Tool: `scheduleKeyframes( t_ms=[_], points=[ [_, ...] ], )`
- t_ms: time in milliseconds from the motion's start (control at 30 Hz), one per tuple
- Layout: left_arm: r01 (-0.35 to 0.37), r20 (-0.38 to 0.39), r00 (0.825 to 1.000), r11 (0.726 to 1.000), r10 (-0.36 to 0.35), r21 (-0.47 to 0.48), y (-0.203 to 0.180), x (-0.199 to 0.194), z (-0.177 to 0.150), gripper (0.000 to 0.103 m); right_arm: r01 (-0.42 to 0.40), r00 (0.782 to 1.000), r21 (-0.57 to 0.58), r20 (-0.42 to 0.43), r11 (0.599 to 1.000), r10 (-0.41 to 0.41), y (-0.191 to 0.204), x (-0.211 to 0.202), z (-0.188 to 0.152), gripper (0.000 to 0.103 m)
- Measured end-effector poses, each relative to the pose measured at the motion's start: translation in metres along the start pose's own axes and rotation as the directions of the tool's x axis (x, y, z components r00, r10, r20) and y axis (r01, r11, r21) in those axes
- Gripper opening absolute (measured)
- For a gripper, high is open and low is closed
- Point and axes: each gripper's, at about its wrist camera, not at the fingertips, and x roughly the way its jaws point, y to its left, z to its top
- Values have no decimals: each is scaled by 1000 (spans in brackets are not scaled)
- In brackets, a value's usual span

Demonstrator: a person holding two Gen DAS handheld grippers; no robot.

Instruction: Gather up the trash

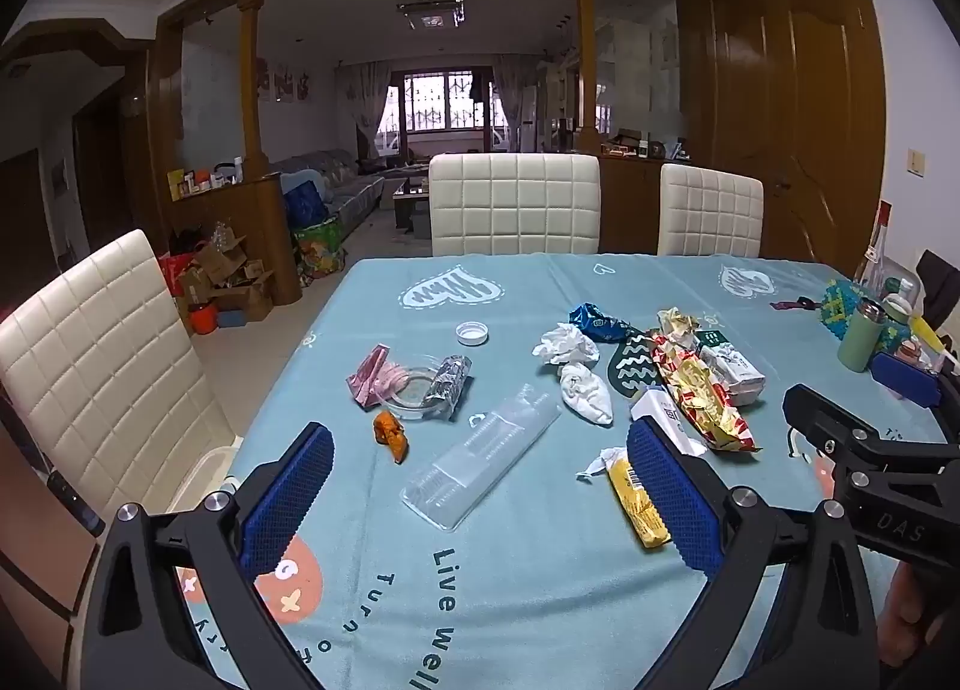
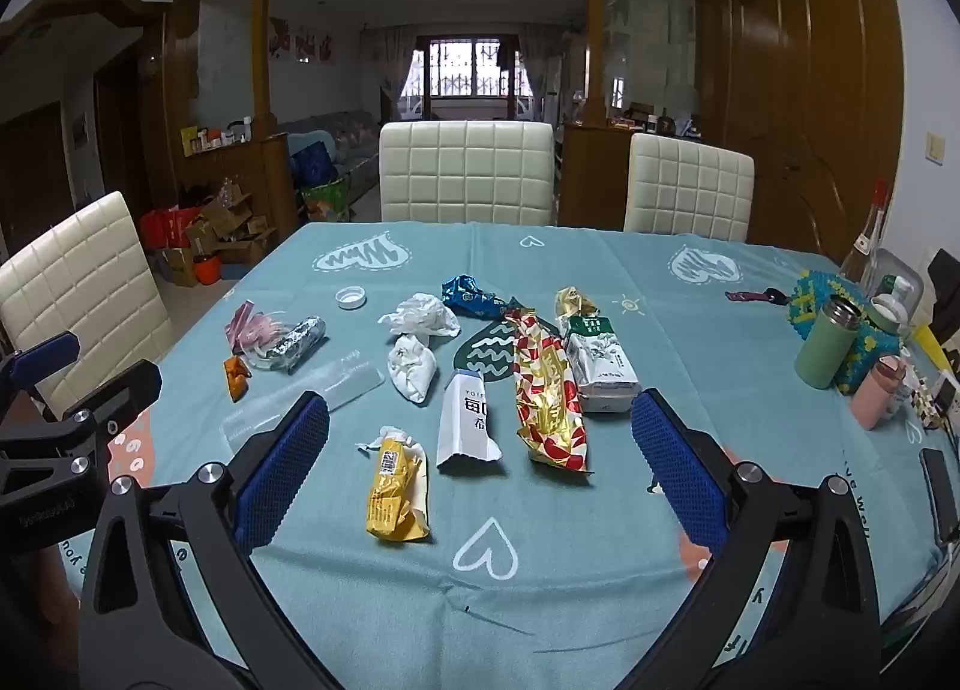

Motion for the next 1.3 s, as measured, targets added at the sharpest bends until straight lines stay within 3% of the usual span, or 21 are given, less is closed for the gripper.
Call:
scheduleKeyframes(
  t_ms=[1300],
  points=[
    [8,12,1000,1000,-8,4,-2,-6,1,96,-5,1000,-1,-5,1000,5,4,1,-3,100]
  ],
)
